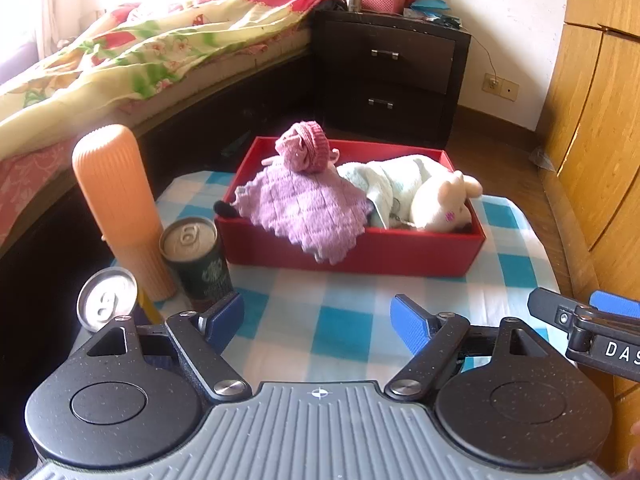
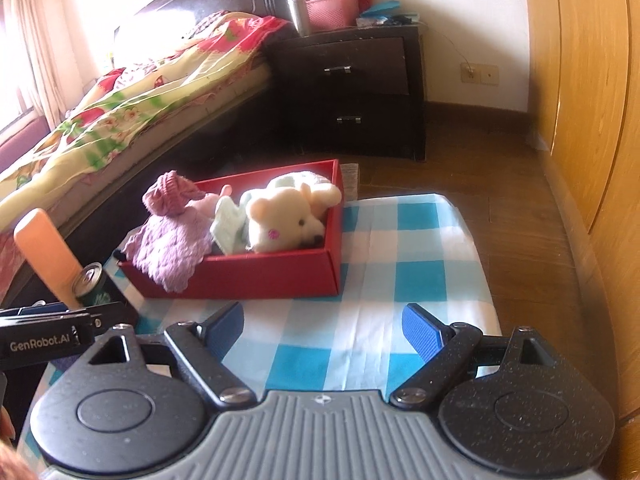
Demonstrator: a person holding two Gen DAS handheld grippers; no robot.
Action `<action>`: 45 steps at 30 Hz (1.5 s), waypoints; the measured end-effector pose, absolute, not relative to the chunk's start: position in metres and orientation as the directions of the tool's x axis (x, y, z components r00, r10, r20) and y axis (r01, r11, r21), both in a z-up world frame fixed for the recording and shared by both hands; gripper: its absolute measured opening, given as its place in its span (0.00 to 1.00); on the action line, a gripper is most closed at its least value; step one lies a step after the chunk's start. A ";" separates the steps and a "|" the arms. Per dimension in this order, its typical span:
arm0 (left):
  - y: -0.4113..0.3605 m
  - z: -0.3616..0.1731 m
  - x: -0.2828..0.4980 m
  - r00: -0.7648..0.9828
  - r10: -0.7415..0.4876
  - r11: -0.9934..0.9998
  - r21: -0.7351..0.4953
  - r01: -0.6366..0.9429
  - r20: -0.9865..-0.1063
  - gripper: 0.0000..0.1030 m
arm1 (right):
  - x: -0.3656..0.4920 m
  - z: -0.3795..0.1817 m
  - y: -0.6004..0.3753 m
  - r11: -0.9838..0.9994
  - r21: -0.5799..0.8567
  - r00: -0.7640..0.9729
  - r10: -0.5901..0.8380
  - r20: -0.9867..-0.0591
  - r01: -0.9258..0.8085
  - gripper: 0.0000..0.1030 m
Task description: Organize soft objects
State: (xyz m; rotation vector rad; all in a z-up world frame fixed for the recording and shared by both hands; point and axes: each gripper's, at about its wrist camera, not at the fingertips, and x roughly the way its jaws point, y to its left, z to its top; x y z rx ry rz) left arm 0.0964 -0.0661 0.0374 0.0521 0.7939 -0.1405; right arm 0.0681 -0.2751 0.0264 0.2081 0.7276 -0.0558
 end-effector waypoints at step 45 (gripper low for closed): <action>-0.063 0.037 0.020 0.689 -0.160 0.983 -0.049 0.179 -0.707 0.86 | -0.014 0.036 -0.259 0.984 0.161 0.787 0.040 -0.615 0.076 0.64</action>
